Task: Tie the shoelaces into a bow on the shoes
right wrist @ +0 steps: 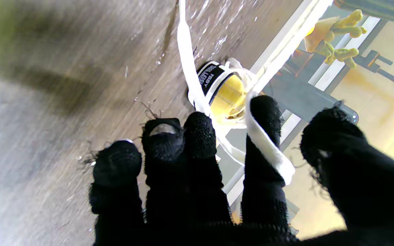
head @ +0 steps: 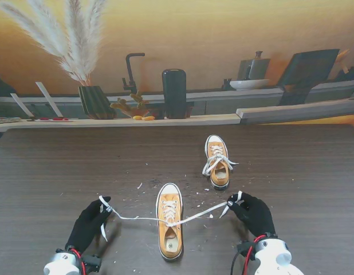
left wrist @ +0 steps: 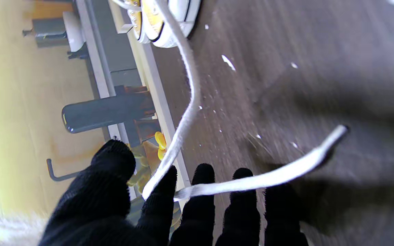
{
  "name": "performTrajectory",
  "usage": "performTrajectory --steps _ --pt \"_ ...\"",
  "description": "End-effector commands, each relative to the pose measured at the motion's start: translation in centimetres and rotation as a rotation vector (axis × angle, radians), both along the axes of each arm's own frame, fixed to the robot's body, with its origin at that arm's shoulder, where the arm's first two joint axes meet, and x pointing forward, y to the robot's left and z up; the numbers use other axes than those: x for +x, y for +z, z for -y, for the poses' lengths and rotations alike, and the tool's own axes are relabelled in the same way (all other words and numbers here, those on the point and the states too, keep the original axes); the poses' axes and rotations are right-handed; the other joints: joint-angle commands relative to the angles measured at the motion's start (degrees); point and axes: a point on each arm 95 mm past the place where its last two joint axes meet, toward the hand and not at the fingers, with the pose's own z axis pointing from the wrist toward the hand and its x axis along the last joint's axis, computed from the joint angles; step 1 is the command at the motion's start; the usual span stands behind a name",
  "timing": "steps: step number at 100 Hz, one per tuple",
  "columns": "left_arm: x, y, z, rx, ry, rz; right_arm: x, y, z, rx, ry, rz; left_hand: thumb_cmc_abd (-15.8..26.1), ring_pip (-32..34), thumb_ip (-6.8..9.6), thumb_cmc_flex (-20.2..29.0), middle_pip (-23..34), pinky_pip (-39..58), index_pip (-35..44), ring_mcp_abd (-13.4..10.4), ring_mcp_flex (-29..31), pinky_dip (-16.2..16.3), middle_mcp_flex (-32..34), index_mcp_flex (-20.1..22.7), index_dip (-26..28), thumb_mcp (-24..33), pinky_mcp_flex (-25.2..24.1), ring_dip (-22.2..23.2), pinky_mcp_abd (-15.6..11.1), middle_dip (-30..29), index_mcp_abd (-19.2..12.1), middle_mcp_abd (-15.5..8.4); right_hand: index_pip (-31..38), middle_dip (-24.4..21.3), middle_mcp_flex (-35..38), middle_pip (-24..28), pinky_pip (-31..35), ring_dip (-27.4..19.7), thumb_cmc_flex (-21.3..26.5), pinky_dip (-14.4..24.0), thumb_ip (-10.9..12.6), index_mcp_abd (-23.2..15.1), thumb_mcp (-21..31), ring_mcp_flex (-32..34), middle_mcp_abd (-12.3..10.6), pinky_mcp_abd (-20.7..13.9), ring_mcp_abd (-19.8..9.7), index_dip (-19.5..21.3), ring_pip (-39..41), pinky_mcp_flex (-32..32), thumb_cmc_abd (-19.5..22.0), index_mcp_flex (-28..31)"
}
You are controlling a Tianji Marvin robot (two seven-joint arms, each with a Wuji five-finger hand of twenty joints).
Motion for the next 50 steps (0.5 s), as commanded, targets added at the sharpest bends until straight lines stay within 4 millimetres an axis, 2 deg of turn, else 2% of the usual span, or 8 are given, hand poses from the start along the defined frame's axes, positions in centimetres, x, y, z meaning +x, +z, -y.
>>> performTrajectory --steps 1,9,14,20,29,36,42,50 --pt "-0.2 0.1 -0.5 0.028 -0.012 -0.013 -0.2 0.1 0.1 -0.007 0.018 -0.011 2.1 -1.4 0.44 -2.7 -1.8 -2.3 -2.3 -1.0 -0.9 0.0 -1.5 -1.3 -2.1 -2.4 -0.7 -1.3 -0.1 -2.0 -1.0 -1.5 -1.1 -0.7 -1.4 -0.3 0.0 2.3 -1.8 1.0 1.8 -3.5 -2.3 -1.1 1.0 -1.1 -1.4 -2.7 0.1 -0.7 0.5 -2.8" --pt "-0.3 0.0 -0.8 0.124 -0.025 -0.007 -0.3 0.1 0.3 -0.015 0.029 -0.022 2.2 -1.4 0.57 -2.8 -2.3 -2.3 -4.4 -0.9 -0.4 0.3 -1.2 -0.4 -3.8 -2.8 -0.1 -0.9 0.0 -2.6 -0.8 -1.2 -2.0 -0.9 -1.2 -0.2 0.0 2.3 -1.4 1.2 3.0 -6.0 -2.2 -1.1 0.8 -1.1 -1.4 -4.8 0.1 -0.5 0.4 -5.9" --pt "-0.4 0.0 -1.1 0.187 -0.028 -0.003 -0.3 0.2 0.3 -0.019 0.033 -0.028 2.2 -1.0 0.72 -2.8 -2.3 -1.7 -5.3 -0.8 0.3 0.9 -0.6 0.6 -4.8 -2.8 0.8 -0.4 0.2 -2.6 -0.2 -1.1 -2.0 -1.1 -0.8 -0.3 0.1 2.3 -1.7 1.3 6.3 -7.0 -1.5 -0.7 0.7 -1.2 -1.1 -6.0 -0.2 -0.2 0.4 -8.6" --pt "-0.5 0.1 -1.3 0.25 -0.027 0.0 -0.4 0.2 0.4 -0.032 0.041 -0.045 2.0 0.2 0.94 -2.6 -1.6 -0.2 -5.2 -0.7 1.7 1.8 1.1 2.7 -5.2 -2.6 2.1 0.3 0.5 -2.2 0.1 -0.7 -0.9 -1.0 -0.2 -0.3 0.3 2.3 -0.8 1.3 6.7 -9.4 -0.8 -0.1 0.5 -1.3 -1.1 -9.3 -0.2 0.3 -0.3 -13.3" --pt "-0.7 0.3 -1.7 0.325 -0.031 -0.007 -0.5 0.3 0.6 -0.055 0.049 -0.066 1.7 2.7 1.67 -1.4 -0.6 3.5 -4.1 -0.3 4.4 2.6 4.3 6.9 -5.0 -1.3 4.2 1.5 1.1 -1.8 0.0 -0.3 0.7 -1.1 1.9 -0.4 0.9 2.3 0.9 1.4 6.9 -12.1 1.0 1.7 0.2 -1.1 -0.4 -9.4 -0.2 1.8 -2.2 -20.2" --pt "-0.8 0.5 -2.1 0.379 -0.045 -0.017 -0.6 0.3 0.7 -0.071 0.051 -0.085 0.9 3.7 3.27 -1.5 -0.6 5.4 -4.2 -0.6 4.9 1.9 4.7 6.4 -4.7 0.6 4.7 1.6 1.2 -1.6 -0.7 -0.5 2.1 -1.0 2.9 -0.3 1.2 2.3 2.4 1.3 7.1 -14.3 2.8 2.5 -0.4 -1.0 -0.4 -9.2 0.0 2.8 -3.8 -24.4" --pt "-0.9 0.5 -2.5 0.426 -0.057 -0.019 -0.6 0.4 0.7 -0.086 0.045 -0.094 0.1 4.1 4.64 -2.0 -0.5 6.4 -3.7 -0.8 5.2 1.1 5.2 7.0 -4.1 2.6 5.0 1.4 1.2 -1.5 -0.7 -0.8 3.4 -1.2 3.8 -0.5 1.3 1.3 2.2 1.2 6.9 -11.1 3.1 3.9 0.0 -0.3 0.9 -9.2 -1.2 3.4 -3.8 -21.3" --pt "-0.9 0.6 -2.9 0.474 -0.06 -0.01 -0.7 0.5 0.9 -0.135 0.03 -0.105 -0.9 6.2 5.01 -2.3 0.7 9.1 -1.7 -0.7 8.4 1.0 8.4 10.1 -2.8 4.3 7.4 1.9 2.1 -0.8 -0.3 -0.5 2.9 -1.3 5.2 -0.5 2.1 0.3 1.6 1.1 6.9 0.7 2.3 6.0 0.3 0.7 2.1 -10.0 -1.6 5.5 -3.2 -11.8"
